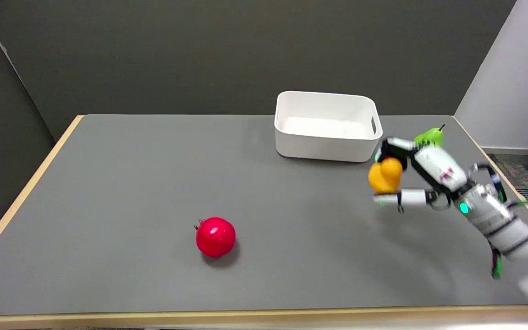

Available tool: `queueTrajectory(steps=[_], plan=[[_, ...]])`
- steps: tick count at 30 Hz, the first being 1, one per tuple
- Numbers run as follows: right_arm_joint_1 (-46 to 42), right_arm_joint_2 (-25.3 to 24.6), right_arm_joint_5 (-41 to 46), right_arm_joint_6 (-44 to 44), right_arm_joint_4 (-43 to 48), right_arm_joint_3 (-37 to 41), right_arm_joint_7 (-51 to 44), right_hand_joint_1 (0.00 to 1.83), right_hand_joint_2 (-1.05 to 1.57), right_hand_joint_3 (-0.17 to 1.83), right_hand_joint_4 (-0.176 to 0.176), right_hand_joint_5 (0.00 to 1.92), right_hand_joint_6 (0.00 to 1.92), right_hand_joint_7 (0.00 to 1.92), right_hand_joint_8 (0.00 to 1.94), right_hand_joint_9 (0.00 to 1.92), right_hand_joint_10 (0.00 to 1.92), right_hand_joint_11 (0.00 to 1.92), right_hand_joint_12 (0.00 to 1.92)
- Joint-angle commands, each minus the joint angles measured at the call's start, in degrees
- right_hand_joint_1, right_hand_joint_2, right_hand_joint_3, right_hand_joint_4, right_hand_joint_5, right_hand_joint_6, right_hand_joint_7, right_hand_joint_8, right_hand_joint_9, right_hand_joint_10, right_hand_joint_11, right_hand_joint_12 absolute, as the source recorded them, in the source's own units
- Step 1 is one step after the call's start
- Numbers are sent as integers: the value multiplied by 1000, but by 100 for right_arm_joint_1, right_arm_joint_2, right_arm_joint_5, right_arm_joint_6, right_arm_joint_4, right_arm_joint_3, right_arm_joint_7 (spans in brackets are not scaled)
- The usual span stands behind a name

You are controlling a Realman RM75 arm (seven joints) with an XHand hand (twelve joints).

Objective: Place the yellow duck into the white box.

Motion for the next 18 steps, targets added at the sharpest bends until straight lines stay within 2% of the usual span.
queueTrajectory(steps=[1, 5, 10, 15, 18], plan=[[3672, 418, -21, -1972, -407, -1280, 0, 1348, 1123, 215, -176, 584, 1451, 855, 1273, 775, 1538, 743, 1718], [4635, 372, 11, -2480, -708, -2000, 0, 1348, 1123, 215, -176, 584, 1450, 855, 1272, 776, 1539, 740, 1719], [5248, 150, -21, -2885, -1115, -2564, 0, 1348, 1123, 215, -176, 584, 1450, 853, 1273, 777, 1540, 739, 1721], [5906, -209, -21, -2920, -2227, -3032, 39, 1348, 1125, 212, -176, 586, 1449, 850, 1279, 773, 1542, 732, 1720], [6343, -468, 27, -2959, -3275, -3355, 45, 1348, 1127, 209, -176, 586, 1449, 850, 1280, 773, 1540, 729, 1720]])
